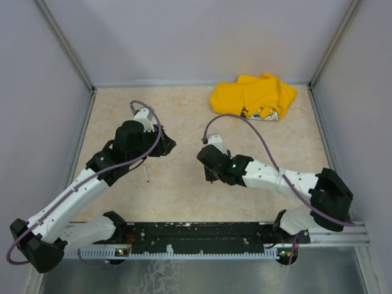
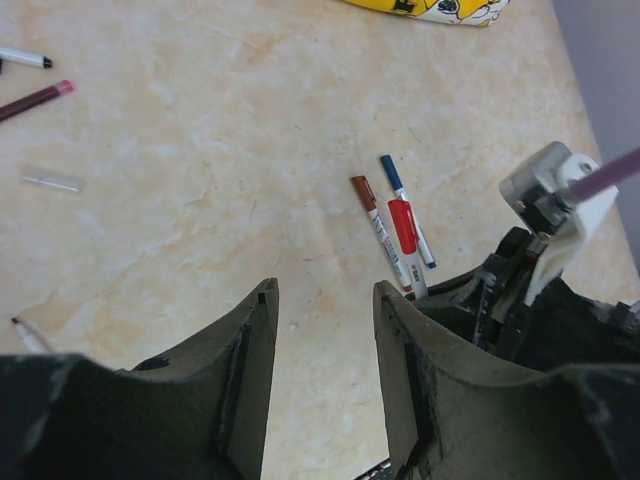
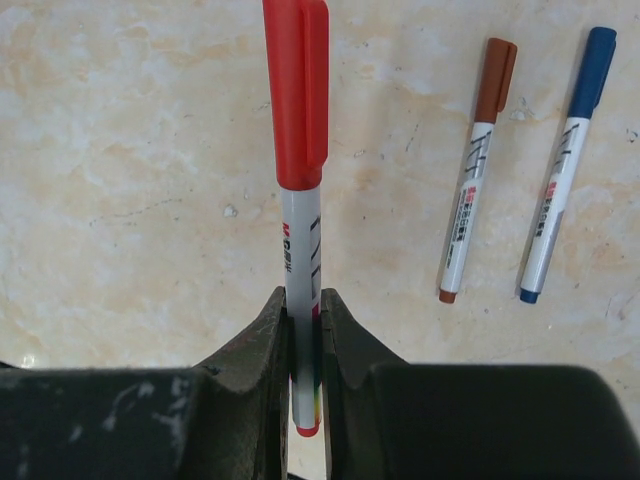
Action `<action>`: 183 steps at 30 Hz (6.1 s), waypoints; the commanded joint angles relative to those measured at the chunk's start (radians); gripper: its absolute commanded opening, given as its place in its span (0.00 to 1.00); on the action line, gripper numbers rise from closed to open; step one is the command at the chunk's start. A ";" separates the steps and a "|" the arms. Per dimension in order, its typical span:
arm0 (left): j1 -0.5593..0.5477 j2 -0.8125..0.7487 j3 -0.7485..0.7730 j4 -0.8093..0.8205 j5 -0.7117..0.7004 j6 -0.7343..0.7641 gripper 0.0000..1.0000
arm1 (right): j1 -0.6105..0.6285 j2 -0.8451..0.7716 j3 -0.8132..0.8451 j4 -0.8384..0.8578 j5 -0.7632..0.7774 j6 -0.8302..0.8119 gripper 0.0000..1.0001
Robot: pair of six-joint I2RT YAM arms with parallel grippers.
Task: Insert the pens into the pen caps
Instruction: Place the pen at the center of the board, then move the pen to the center of the board.
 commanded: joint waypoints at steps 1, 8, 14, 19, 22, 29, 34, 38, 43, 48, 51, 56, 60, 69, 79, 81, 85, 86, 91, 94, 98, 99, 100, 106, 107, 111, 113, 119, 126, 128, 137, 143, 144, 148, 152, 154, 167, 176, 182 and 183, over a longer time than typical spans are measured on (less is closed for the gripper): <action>0.007 -0.058 0.046 -0.113 -0.096 0.105 0.49 | -0.026 0.120 0.118 -0.053 0.037 -0.010 0.00; 0.008 -0.147 -0.031 -0.155 -0.179 0.115 0.49 | -0.067 0.243 0.161 -0.067 -0.008 -0.011 0.00; 0.007 -0.206 -0.116 -0.148 -0.199 0.105 0.49 | -0.082 0.294 0.160 -0.079 -0.013 -0.016 0.00; 0.007 -0.216 -0.142 -0.140 -0.195 0.098 0.50 | -0.100 0.346 0.160 -0.071 -0.021 -0.021 0.02; 0.008 -0.213 -0.147 -0.136 -0.184 0.097 0.50 | -0.110 0.367 0.169 -0.068 -0.035 -0.026 0.04; 0.008 -0.215 -0.147 -0.133 -0.181 0.095 0.50 | -0.121 0.406 0.183 -0.078 -0.038 -0.026 0.07; 0.008 -0.214 -0.149 -0.135 -0.178 0.091 0.50 | -0.121 0.420 0.185 -0.081 -0.047 -0.024 0.11; 0.007 -0.214 -0.147 -0.133 -0.178 0.086 0.51 | -0.121 0.431 0.183 -0.088 -0.041 -0.018 0.15; 0.007 -0.206 -0.144 -0.131 -0.171 0.085 0.51 | -0.121 0.433 0.180 -0.089 -0.043 -0.015 0.22; 0.007 -0.211 -0.143 -0.133 -0.175 0.082 0.51 | -0.121 0.430 0.182 -0.089 -0.051 -0.016 0.27; 0.008 -0.215 -0.144 -0.135 -0.180 0.081 0.51 | -0.121 0.422 0.182 -0.083 -0.058 -0.018 0.27; 0.008 -0.213 -0.141 -0.137 -0.181 0.083 0.51 | -0.120 0.402 0.192 -0.084 -0.062 -0.020 0.26; 0.008 -0.213 -0.141 -0.137 -0.181 0.081 0.51 | -0.121 0.413 0.201 -0.088 -0.066 -0.024 0.20; 0.007 -0.205 -0.137 -0.134 -0.176 0.083 0.51 | -0.121 0.410 0.195 -0.093 -0.054 -0.010 0.06; 0.008 -0.191 -0.131 -0.130 -0.170 0.082 0.52 | -0.121 0.302 0.188 -0.055 -0.058 -0.039 0.26; 0.008 -0.188 -0.125 -0.130 -0.167 0.086 0.52 | -0.121 0.240 0.182 -0.045 -0.054 -0.052 0.29; 0.007 -0.168 -0.110 -0.128 -0.159 0.106 0.52 | -0.121 0.114 0.147 -0.007 -0.061 -0.090 0.33; 0.007 -0.160 -0.105 -0.129 -0.159 0.112 0.52 | -0.121 0.079 0.132 0.004 -0.069 -0.101 0.33; 0.007 -0.116 -0.078 -0.127 -0.166 0.136 0.54 | -0.121 -0.079 0.030 0.036 -0.089 -0.136 0.33; 0.008 -0.067 -0.048 -0.131 -0.189 0.165 0.55 | -0.121 -0.172 -0.038 0.040 -0.108 -0.153 0.33; 0.021 0.035 0.029 -0.157 -0.259 0.209 0.56 | -0.121 -0.277 -0.121 0.030 -0.132 -0.165 0.33; 0.030 0.060 0.044 -0.152 -0.259 0.226 0.56 | -0.121 -0.300 -0.139 0.022 -0.136 -0.168 0.33; 0.041 0.093 0.057 -0.144 -0.256 0.239 0.56 | -0.121 -0.320 -0.152 0.015 -0.139 -0.170 0.33; 0.161 0.271 0.144 -0.107 -0.179 0.321 0.56 | -0.121 -0.416 -0.210 -0.029 -0.158 -0.187 0.33; 0.176 0.303 0.161 -0.106 -0.173 0.336 0.56 | -0.121 -0.429 -0.218 -0.032 -0.158 -0.190 0.33; 0.238 0.428 0.237 -0.117 -0.144 0.406 0.56 | -0.121 -0.468 -0.240 -0.040 -0.172 -0.204 0.34; 0.269 0.492 0.285 -0.144 -0.106 0.443 0.56 | -0.121 -0.476 -0.243 -0.045 -0.178 -0.212 0.34; 0.336 0.645 0.364 -0.172 -0.034 0.558 0.55 | -0.121 -0.475 -0.242 -0.061 -0.201 -0.226 0.34; 0.381 0.764 0.387 -0.173 0.014 0.633 0.57 | -0.120 -0.492 -0.251 -0.064 -0.211 -0.227 0.34; 0.389 0.794 0.399 -0.167 0.013 0.644 0.57 | -0.121 -0.492 -0.251 -0.067 -0.213 -0.229 0.34; 0.426 0.878 0.476 -0.125 0.009 0.716 0.56 | -0.121 -0.473 -0.261 -0.060 -0.230 -0.238 0.34; 0.435 0.938 0.496 -0.125 0.045 0.753 0.56 | -0.121 -0.438 -0.261 -0.049 -0.243 -0.252 0.34; 0.435 0.948 0.498 -0.124 0.051 0.759 0.55 | -0.121 -0.433 -0.260 -0.048 -0.247 -0.254 0.34; 0.435 0.974 0.513 -0.121 0.057 0.777 0.55 | -0.121 -0.421 -0.262 -0.041 -0.262 -0.260 0.34; 0.436 0.991 0.524 -0.112 0.054 0.796 0.54 | -0.121 -0.414 -0.264 -0.037 -0.271 -0.264 0.34; 0.436 1.002 0.531 -0.109 0.050 0.804 0.54 | -0.121 -0.410 -0.265 -0.034 -0.276 -0.265 0.34; 0.436 1.062 0.562 -0.116 0.076 0.824 0.53 | -0.121 -0.379 -0.262 -0.029 -0.293 -0.273 0.34; 0.436 1.089 0.577 -0.136 0.108 0.830 0.49 | -0.121 -0.369 -0.261 -0.029 -0.296 -0.275 0.34; 0.435 1.098 0.586 -0.160 0.150 0.835 0.42 | -0.121 -0.369 -0.256 -0.030 -0.294 -0.275 0.34; 0.435 1.096 0.586 -0.163 0.158 0.836 0.41 | -0.121 -0.369 -0.256 -0.031 -0.293 -0.275 0.34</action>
